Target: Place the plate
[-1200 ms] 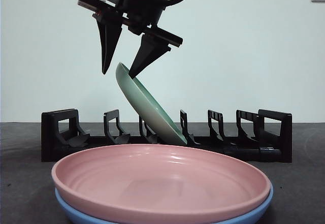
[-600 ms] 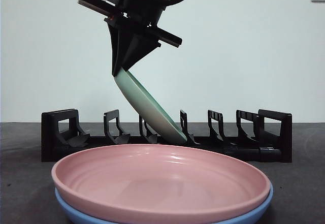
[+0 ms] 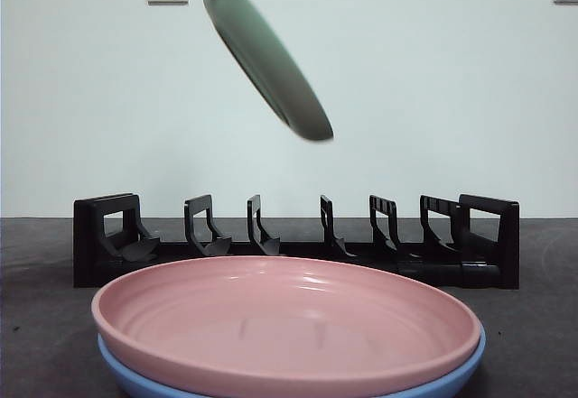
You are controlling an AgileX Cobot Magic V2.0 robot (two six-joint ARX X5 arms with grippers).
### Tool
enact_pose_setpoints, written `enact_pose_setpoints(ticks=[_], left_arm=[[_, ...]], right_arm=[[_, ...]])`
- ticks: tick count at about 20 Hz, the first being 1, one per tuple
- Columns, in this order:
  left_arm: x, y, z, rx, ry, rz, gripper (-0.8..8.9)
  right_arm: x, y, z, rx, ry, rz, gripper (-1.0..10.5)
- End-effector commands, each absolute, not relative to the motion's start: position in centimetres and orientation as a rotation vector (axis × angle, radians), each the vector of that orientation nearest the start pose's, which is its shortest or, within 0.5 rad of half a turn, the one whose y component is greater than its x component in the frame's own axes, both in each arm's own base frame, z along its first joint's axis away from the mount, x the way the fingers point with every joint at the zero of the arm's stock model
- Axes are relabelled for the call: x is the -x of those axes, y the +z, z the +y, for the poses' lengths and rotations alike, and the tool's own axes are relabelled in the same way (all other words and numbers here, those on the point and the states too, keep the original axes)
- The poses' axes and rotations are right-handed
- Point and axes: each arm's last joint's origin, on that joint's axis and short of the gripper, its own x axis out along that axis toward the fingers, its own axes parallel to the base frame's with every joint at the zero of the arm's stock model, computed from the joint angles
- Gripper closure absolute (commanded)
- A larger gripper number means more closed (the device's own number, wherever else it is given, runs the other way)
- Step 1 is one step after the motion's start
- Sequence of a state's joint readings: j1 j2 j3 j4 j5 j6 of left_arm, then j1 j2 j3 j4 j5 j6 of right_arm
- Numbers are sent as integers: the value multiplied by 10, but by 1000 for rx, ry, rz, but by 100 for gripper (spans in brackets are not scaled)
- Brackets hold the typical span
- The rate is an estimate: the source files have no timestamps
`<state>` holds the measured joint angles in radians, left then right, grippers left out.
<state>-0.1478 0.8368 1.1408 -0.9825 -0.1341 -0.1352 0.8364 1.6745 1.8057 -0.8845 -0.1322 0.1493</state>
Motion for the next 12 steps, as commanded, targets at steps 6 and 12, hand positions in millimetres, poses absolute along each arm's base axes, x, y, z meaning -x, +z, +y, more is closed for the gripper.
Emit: enact_pose_setpoints(ticks=[6,12], left_arm=[[-135,376,-16,46,37,639,528],[-137,376,-16,47,37,636,528]], right_arm=[[-155,386,252,391,882,585,933],[-83,331,235,557,748,388,933]])
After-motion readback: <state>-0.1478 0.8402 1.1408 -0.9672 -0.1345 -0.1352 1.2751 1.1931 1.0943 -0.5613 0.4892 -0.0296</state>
